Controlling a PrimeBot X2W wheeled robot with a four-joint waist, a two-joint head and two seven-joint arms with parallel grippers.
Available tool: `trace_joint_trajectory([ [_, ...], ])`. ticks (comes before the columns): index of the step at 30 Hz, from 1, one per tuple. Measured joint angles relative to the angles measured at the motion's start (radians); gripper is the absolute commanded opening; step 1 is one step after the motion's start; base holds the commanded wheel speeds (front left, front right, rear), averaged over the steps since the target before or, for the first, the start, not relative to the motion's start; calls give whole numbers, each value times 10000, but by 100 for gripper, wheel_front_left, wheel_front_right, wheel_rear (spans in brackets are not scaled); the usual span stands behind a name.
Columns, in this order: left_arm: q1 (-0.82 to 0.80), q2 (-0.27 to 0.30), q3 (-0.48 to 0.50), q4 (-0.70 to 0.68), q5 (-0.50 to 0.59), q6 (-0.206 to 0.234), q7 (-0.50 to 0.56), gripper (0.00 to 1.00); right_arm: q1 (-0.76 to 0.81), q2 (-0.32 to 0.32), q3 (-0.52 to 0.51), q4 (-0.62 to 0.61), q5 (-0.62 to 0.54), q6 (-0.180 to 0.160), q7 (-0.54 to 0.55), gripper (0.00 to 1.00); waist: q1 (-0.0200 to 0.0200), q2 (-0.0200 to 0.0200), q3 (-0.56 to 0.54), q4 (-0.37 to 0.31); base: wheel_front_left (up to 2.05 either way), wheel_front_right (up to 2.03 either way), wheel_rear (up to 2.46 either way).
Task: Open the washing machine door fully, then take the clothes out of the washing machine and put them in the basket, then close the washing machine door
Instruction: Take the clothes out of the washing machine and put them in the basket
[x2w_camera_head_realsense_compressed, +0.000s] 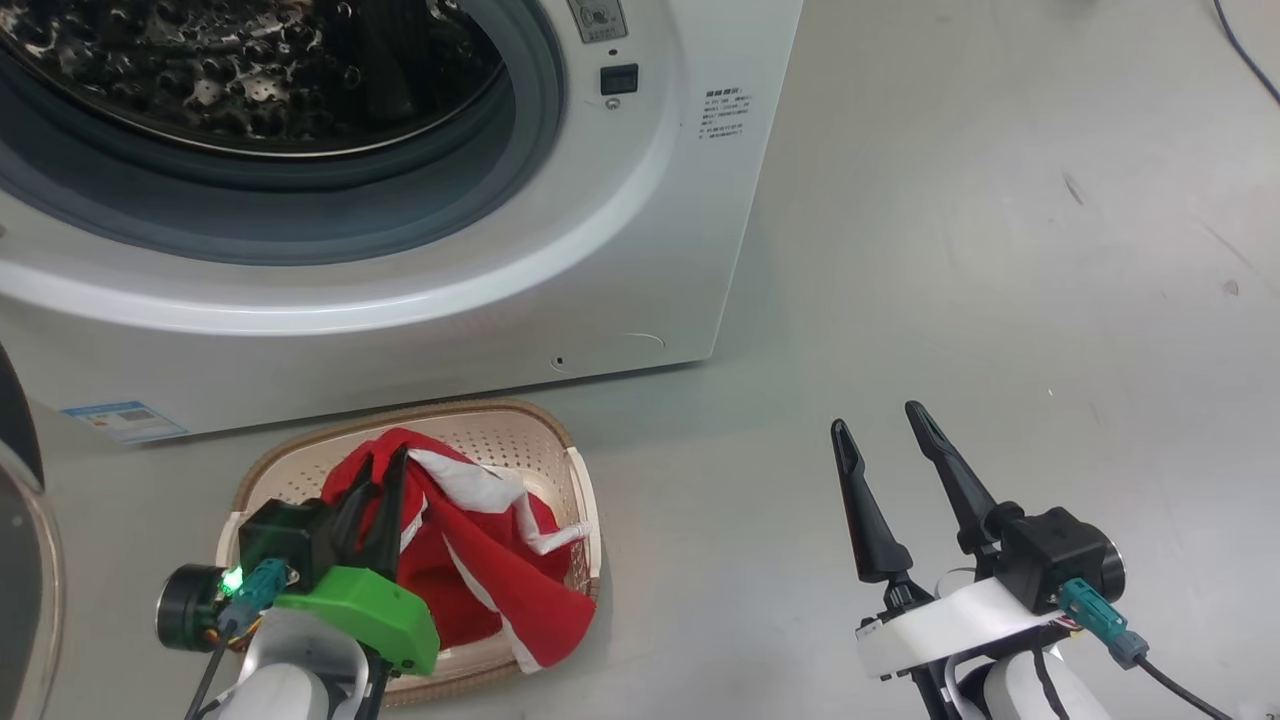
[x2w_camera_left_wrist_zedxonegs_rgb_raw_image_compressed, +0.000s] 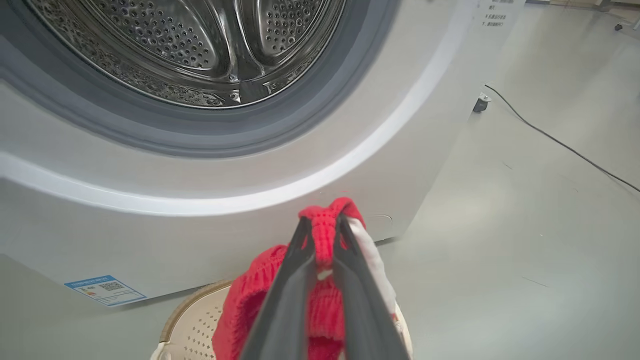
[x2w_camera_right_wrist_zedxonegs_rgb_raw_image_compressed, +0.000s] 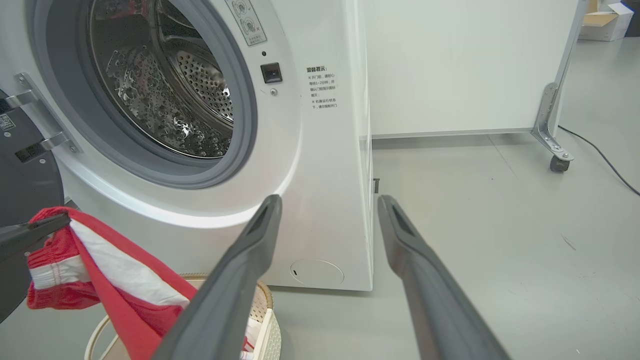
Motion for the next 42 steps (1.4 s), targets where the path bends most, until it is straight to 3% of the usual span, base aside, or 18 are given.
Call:
trace_joint_trajectory([
  [8,-701,4,6,736,104,19,174,0,-238,0,-15,-249,-36,-6,-2,100,0,0,762,-211,0,0,0],
  [42,-4661,0,729,6297,-629,-171,1722,0,-2270,-12,305,-989,-176,-46,-2,100,1,0,4830,-1166,0,0,0],
])
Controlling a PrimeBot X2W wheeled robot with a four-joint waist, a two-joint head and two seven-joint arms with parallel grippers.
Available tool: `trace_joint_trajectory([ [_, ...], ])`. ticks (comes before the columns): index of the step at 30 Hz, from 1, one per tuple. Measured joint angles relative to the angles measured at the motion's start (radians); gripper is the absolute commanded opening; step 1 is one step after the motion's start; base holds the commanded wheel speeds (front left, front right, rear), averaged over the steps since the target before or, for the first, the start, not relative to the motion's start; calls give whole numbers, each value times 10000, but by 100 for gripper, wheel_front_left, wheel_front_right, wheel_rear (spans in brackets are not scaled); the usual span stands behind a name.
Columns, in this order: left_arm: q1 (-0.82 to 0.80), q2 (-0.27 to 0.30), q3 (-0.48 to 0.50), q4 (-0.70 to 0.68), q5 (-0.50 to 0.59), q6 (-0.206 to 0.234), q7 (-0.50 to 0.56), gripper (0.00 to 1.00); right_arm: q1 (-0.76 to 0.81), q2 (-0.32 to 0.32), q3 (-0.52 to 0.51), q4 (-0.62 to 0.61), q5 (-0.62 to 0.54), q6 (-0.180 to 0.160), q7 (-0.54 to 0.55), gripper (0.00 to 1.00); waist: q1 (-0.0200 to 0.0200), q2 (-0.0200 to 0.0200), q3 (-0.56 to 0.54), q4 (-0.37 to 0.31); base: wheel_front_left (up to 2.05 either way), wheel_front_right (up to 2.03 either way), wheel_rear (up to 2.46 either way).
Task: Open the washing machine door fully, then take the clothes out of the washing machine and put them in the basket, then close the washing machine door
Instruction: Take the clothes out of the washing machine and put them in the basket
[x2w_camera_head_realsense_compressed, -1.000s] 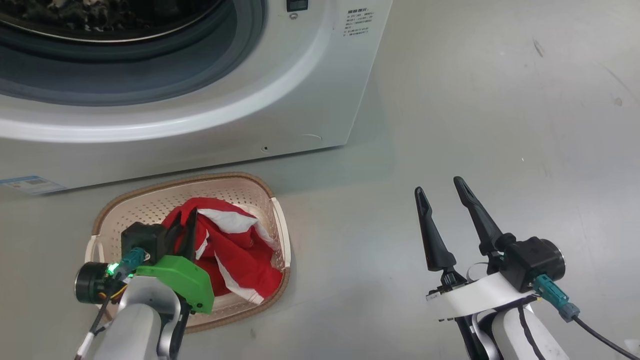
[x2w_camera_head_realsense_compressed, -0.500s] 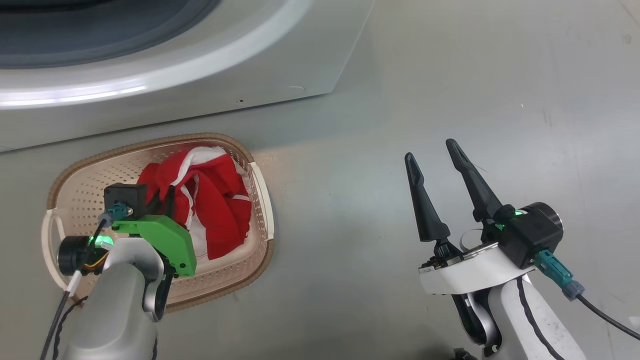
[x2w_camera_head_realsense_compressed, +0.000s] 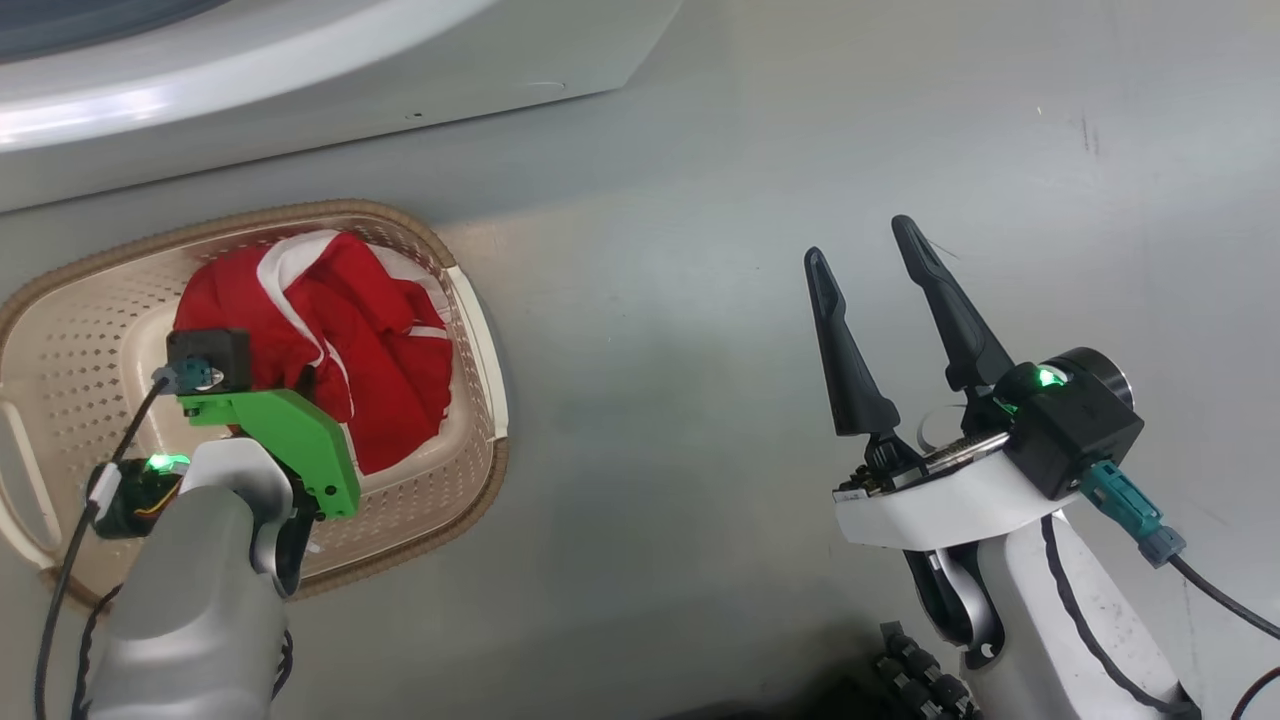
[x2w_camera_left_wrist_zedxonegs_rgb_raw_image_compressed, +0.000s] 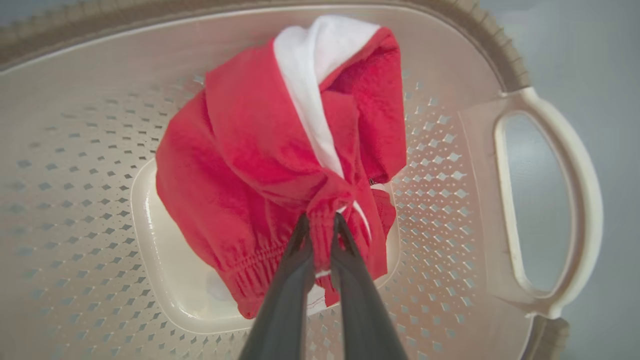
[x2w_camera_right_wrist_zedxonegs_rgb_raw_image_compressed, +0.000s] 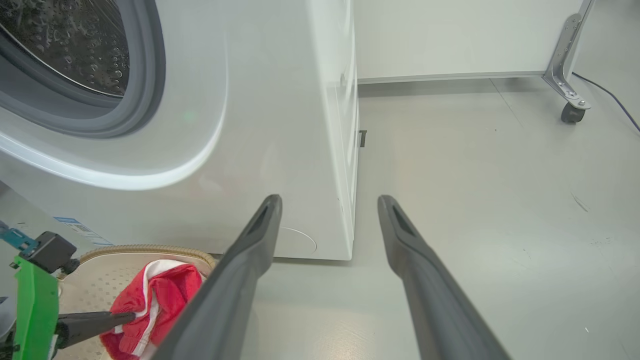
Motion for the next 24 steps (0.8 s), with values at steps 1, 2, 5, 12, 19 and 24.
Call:
trace_joint_trajectory([
  [1,-66,-4,61,121,-90,0,58,0,-40,0,-8,-15,0,-4,0,100,0,0,82,-22,0,0,0],
  [2,-137,-4,98,245,-128,-2,82,0,-72,0,-19,-21,0,-13,0,100,0,0,158,-42,0,0,0],
  [5,-356,-23,198,600,-259,-4,171,0,-175,0,-56,-21,0,-15,0,100,0,0,349,-78,0,0,0],
  [12,-656,-36,422,1294,-504,-102,211,0,-379,-2,-44,21,0,-15,0,100,0,0,442,-47,0,0,0],
  [19,-767,-82,458,1850,-606,-274,0,56,-443,-8,-63,178,4,-17,0,100,0,0,232,38,0,0,0],
  [24,-767,-98,435,2010,-600,-351,-581,100,-479,-10,-148,307,23,-17,0,100,0,0,-55,114,0,0,0],
])
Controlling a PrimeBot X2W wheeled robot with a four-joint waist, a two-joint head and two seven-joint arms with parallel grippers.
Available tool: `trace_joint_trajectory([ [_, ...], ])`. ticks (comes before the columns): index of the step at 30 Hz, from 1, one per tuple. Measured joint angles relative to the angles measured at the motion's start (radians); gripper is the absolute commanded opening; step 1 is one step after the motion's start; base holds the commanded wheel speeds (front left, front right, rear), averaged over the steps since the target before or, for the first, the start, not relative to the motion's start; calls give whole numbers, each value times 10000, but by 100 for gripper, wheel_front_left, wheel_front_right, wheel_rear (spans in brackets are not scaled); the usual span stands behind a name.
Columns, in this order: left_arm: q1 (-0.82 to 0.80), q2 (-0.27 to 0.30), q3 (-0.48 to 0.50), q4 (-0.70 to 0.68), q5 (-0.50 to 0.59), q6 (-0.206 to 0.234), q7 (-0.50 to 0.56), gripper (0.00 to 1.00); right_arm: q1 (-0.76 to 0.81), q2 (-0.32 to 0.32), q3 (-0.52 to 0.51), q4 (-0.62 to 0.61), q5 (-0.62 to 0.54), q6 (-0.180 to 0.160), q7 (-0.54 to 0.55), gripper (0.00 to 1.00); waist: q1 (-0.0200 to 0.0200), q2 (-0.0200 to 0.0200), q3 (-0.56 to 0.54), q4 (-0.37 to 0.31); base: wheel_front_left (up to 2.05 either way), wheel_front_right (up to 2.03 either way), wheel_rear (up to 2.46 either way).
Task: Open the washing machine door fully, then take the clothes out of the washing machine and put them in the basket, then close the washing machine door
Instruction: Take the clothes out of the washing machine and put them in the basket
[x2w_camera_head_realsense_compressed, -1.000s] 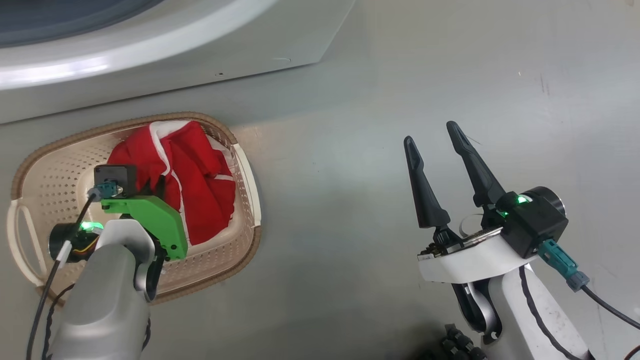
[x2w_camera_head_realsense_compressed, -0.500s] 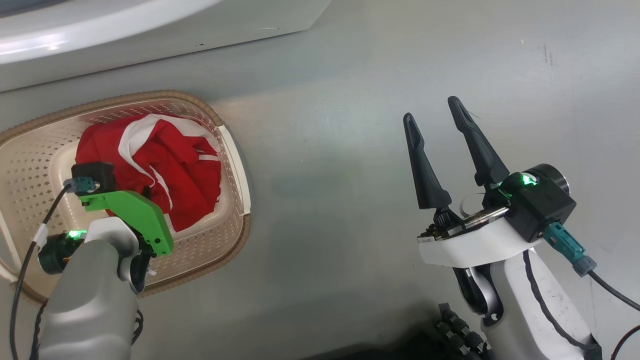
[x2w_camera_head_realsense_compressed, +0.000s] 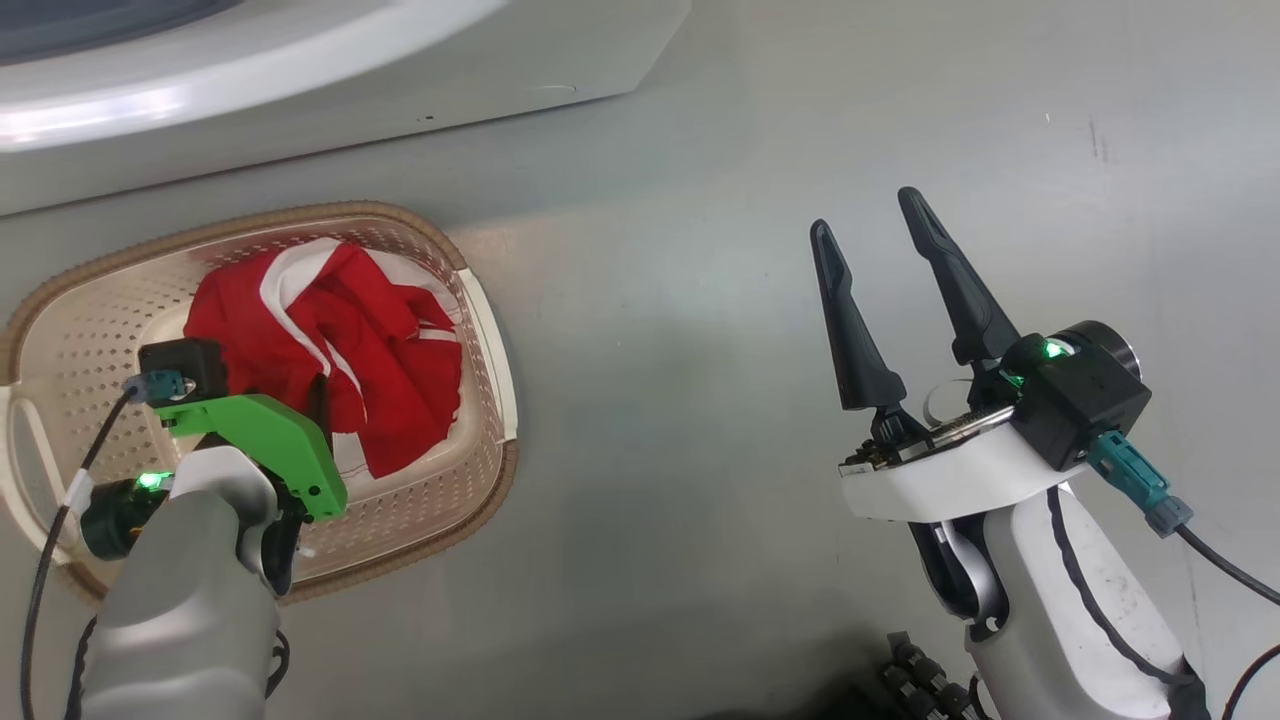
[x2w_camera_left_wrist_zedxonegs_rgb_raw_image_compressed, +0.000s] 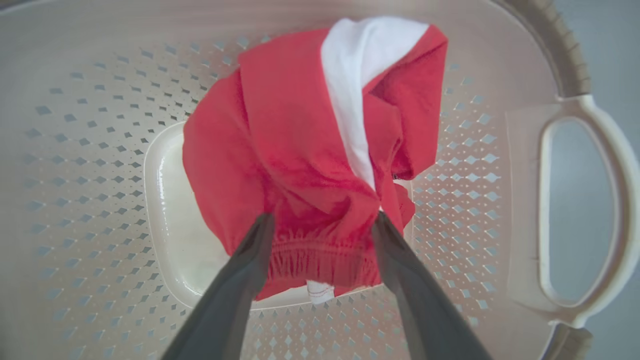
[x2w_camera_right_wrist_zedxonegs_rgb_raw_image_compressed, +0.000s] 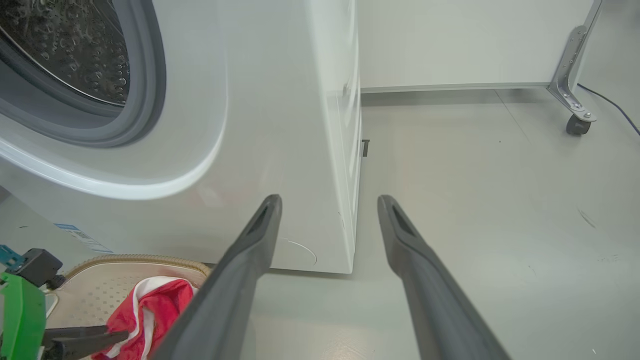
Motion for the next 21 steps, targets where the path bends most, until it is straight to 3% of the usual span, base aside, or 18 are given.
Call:
trace_joint_trajectory([
  [15,313,-100,-151,-63,293,-182,-2552,100,168,-13,-656,740,-142,2,0,100,0,0,-1412,503,0,0,0],
  [21,547,-196,-8,-238,261,-268,-2736,100,471,-15,-840,980,-224,13,0,100,0,0,-1974,739,0,0,0],
])
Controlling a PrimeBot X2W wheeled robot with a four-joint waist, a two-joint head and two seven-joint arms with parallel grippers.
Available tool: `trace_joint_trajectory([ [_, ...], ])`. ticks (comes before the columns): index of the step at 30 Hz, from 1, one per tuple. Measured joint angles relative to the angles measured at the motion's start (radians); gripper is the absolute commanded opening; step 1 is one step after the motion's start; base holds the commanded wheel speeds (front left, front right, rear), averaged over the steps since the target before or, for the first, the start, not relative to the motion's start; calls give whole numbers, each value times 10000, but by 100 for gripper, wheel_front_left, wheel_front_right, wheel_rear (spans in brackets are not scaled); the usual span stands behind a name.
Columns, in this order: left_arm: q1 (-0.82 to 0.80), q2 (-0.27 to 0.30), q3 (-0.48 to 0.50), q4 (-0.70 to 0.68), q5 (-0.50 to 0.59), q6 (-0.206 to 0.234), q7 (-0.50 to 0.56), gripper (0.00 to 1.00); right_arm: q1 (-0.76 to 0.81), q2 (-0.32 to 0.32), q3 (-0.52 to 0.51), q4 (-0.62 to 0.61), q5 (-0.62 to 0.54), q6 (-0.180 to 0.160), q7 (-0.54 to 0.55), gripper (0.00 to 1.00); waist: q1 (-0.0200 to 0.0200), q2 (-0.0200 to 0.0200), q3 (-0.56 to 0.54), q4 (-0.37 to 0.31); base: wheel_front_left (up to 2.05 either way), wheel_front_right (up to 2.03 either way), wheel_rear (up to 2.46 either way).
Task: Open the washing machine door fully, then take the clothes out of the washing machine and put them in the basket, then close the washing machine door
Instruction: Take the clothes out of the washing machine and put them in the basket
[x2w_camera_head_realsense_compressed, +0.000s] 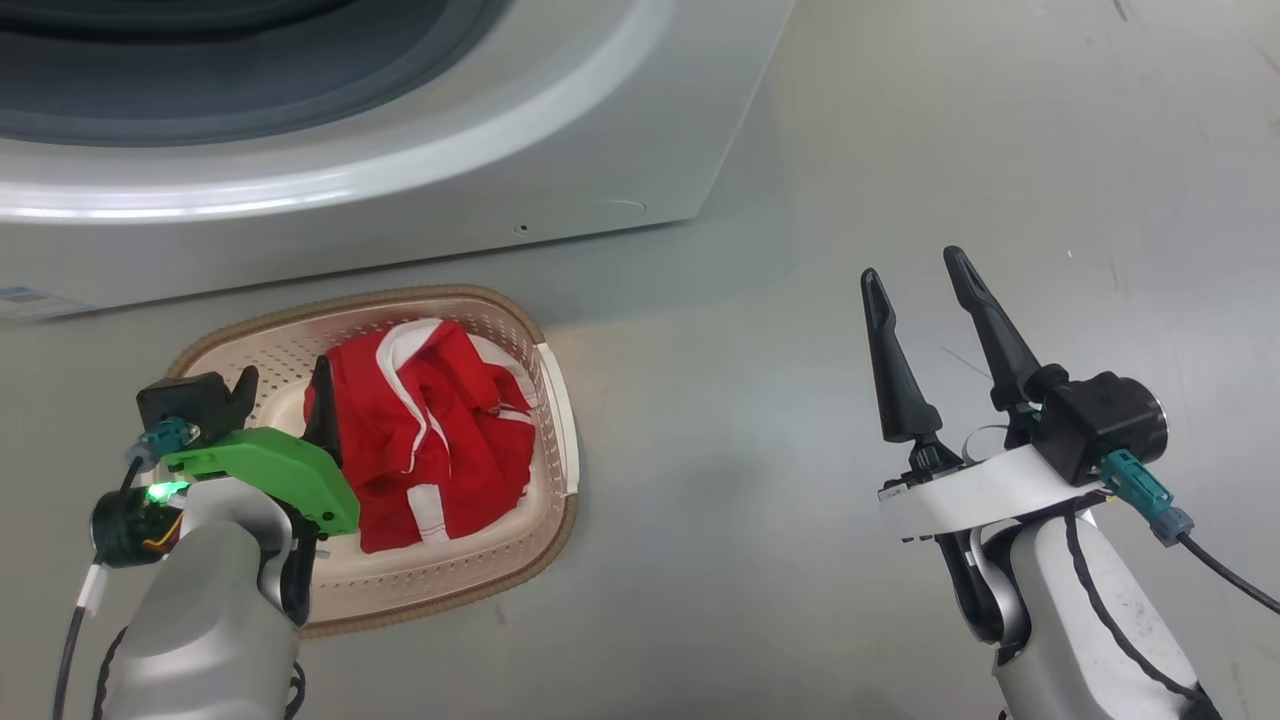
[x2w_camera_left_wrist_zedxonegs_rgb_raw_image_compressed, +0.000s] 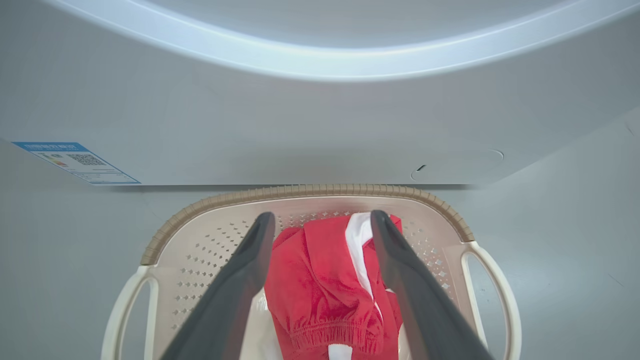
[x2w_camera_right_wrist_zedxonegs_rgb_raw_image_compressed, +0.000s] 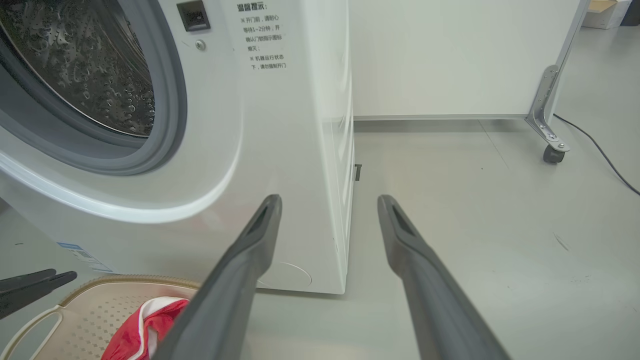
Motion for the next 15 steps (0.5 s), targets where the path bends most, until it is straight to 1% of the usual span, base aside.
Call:
trace_joint_trajectory([
  [9,280,-4,29,-1208,73,-10,-81,100,490,2,-194,259,0,19,0,100,0,0,-1060,366,0,0,0],
  [15,639,-15,378,-3007,343,6,-77,100,779,4,-274,453,0,61,0,100,0,0,-1750,571,0,0,0],
])
